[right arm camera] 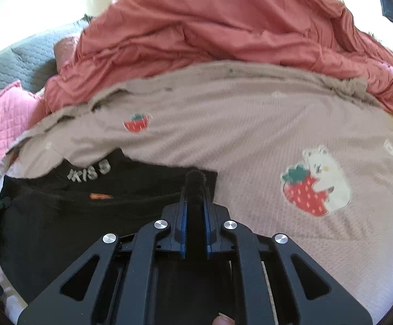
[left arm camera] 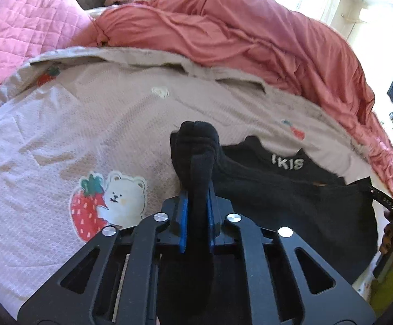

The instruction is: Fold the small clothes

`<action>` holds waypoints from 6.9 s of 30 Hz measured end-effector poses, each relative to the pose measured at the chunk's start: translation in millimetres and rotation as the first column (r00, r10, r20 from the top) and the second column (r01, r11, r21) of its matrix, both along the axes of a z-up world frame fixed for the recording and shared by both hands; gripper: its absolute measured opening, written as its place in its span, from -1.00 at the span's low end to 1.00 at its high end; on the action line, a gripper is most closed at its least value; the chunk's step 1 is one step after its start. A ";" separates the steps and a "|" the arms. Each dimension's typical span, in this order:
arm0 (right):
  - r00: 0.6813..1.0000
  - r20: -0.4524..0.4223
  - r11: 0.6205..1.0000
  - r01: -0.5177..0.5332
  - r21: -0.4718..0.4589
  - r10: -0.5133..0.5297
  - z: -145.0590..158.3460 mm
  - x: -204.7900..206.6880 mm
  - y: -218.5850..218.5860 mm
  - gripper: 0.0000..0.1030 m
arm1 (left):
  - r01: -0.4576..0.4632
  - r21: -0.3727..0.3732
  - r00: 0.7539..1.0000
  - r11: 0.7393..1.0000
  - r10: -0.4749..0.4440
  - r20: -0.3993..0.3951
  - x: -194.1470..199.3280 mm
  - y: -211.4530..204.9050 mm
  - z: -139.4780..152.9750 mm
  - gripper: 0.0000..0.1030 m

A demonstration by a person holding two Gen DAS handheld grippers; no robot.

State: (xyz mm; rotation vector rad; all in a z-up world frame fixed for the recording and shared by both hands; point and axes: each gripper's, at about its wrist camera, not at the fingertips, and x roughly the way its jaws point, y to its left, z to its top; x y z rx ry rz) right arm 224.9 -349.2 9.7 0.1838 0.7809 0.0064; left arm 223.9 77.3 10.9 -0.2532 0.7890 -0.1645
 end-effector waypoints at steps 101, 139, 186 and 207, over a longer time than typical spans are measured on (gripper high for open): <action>0.997 0.000 0.997 -0.071 -0.043 0.071 1.3 -94.6 74.7 0.82 | 0.026 0.184 1.000 0.983 -0.027 0.003 -79.5 -47.3 -6.7 0.76; 0.991 -0.095 0.994 -0.102 -0.042 0.098 -12.2 -105.2 73.7 0.88 | 0.114 0.192 0.991 0.975 -0.098 -0.088 -78.5 -60.6 -18.8 0.81; 0.901 -0.033 0.889 -0.432 -0.150 0.432 4.4 -100.2 246.7 0.91 | -0.184 0.093 0.980 0.979 0.190 -0.056 -72.5 49.4 3.5 0.81; 0.808 -0.161 0.727 -0.582 -0.364 0.566 -36.8 -99.6 331.5 0.91 | -0.304 -0.011 0.946 0.952 0.301 -0.122 -58.2 104.5 -6.7 0.81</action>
